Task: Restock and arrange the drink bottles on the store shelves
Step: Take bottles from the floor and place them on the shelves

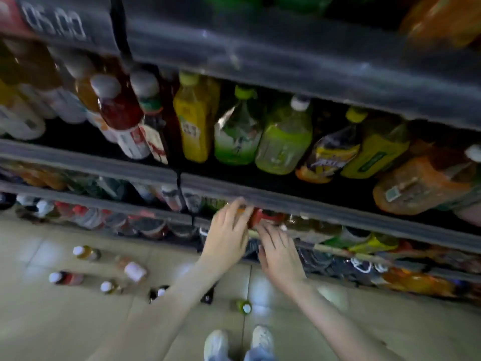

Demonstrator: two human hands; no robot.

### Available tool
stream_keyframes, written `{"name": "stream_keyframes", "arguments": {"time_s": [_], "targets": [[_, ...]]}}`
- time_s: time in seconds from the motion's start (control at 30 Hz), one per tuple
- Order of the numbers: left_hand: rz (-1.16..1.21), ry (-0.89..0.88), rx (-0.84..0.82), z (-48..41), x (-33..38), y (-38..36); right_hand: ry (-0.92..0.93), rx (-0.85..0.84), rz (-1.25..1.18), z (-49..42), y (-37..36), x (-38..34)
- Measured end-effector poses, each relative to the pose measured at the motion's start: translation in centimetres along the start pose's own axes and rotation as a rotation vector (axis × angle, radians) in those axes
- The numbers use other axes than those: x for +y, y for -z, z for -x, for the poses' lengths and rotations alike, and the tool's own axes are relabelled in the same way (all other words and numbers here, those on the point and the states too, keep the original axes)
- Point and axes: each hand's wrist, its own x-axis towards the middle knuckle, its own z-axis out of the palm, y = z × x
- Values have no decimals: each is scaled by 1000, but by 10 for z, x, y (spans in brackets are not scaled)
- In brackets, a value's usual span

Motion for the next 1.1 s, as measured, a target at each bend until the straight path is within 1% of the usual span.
{"name": "stream_keyframes", "arguments": {"time_s": [0.07, 0.1, 0.13, 0.17, 0.23, 0.27, 0.33, 0.4, 0.5, 0.6, 0.67, 0.73, 0.83, 0.9, 0.97, 1.0, 1.1], "targets": [[35, 63, -148, 59, -1, -23, -73, -178, -120, 29, -39, 5], [31, 106, -220, 88, -3, -35, -111, -259, -137, 40, -57, 7], [25, 159, -293, 117, -6, -47, -145, -357, -119, 50, -75, 10], [33, 219, -355, 145, -9, -58, -151, -502, -92, 63, -96, 14], [59, 359, -442, 198, -14, -82, -148, -716, -81, 91, -148, 28], [65, 428, -478, 224, -15, -96, -167, -789, -77, 105, -175, 34], [84, 552, -556, 275, -17, -129, -203, -877, -84, 129, -234, 47], [116, 658, -577, 319, -22, -168, -216, -947, -64, 144, -296, 59], [203, 800, -618, 371, -31, -230, -264, -995, -61, 164, -386, 74], [248, 890, -690, 411, -39, -283, -304, -949, -55, 179, -468, 88], [268, 957, -679, 434, -44, -311, -329, -917, -13, 183, -511, 96], [262, 991, -668, 449, -49, -327, -348, -892, 1, 181, -536, 101], [270, 988, -660, 453, -51, -330, -323, -836, -25, 178, -539, 105], [284, 966, -675, 442, -46, -318, -336, -827, -97, 177, -510, 98], [307, 921, -709, 420, -38, -294, -318, -787, -140, 173, -458, 84], [316, 887, -753, 406, -32, -278, -308, -757, -168, 170, -423, 75], [313, 732, -868, 349, -11, -216, -339, -622, -351, 155, -298, 47]]}}
